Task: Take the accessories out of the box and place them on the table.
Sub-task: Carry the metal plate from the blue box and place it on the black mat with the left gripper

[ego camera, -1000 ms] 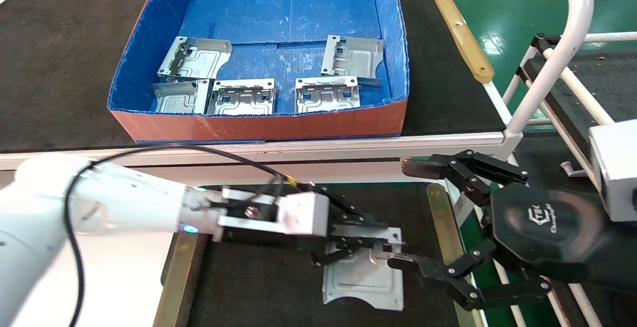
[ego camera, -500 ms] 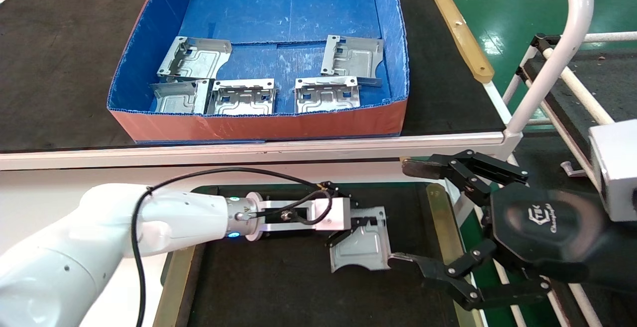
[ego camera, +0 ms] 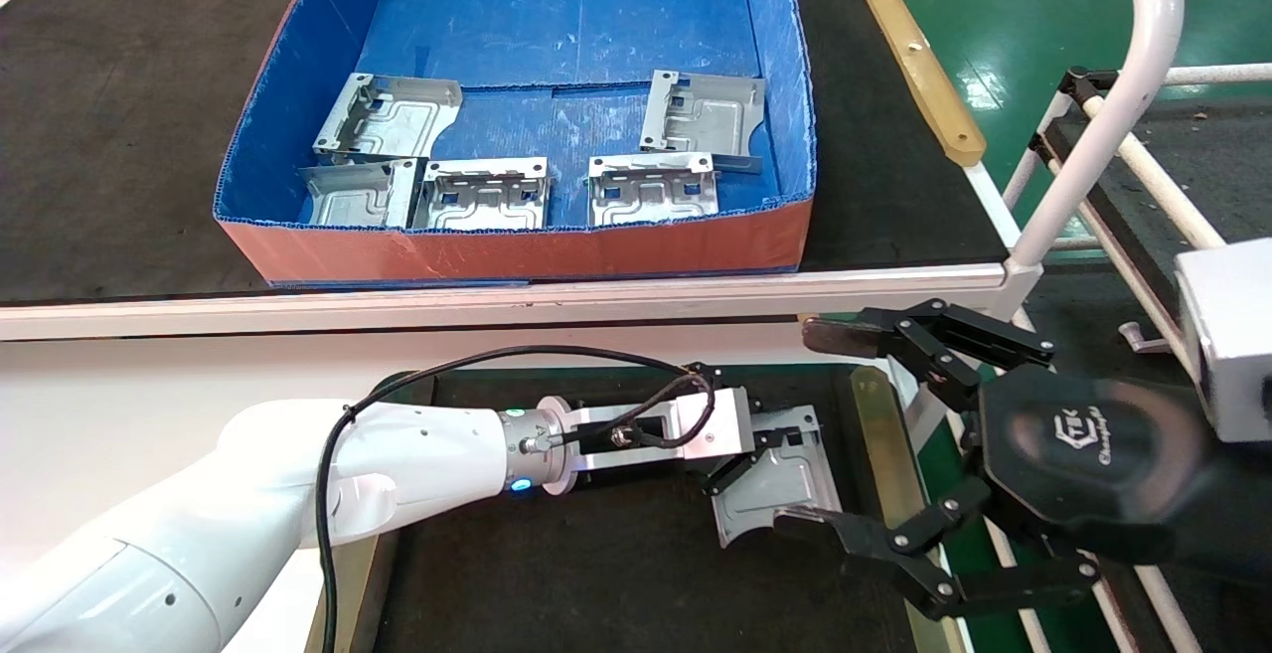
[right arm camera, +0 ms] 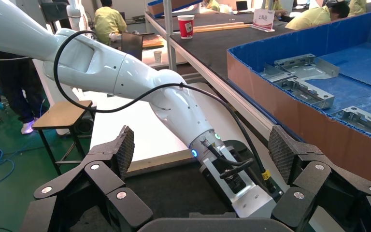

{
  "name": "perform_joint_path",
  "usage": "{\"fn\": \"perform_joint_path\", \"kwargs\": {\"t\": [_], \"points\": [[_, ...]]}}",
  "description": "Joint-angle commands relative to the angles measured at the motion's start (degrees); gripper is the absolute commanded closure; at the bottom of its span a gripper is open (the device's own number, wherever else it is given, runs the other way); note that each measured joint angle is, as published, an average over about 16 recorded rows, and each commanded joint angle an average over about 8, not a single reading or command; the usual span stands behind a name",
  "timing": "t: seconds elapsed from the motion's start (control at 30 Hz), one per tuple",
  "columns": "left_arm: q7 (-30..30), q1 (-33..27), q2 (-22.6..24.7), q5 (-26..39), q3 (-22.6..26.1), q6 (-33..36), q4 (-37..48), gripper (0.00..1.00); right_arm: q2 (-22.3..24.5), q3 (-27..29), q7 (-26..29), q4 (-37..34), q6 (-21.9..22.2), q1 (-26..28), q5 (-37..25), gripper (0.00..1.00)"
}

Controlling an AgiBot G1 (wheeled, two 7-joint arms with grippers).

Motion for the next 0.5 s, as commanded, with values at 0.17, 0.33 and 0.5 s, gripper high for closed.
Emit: {"fn": "perform_joint_path", "kwargs": {"t": [0.17, 0.33, 0.5], "points": [[-0.38, 0.41, -0.06, -3.34, 3.1, -0.04, -0.82, 1.0, 0.0, 0.0, 0.0, 0.0, 0.0, 0.0, 0.0, 0.0], [0.57, 0.66, -0.07, -5.66, 5.26, 0.35, -0.97, 1.0, 0.0, 0.0, 0.0, 0.0, 0.0, 0.0, 0.0, 0.0], [1.57, 1.02, -0.08, -7.68, 7.33, 0.65, -1.23, 1.0, 0.0, 0.0, 0.0, 0.0, 0.0, 0.0, 0.0, 0.0]]}}
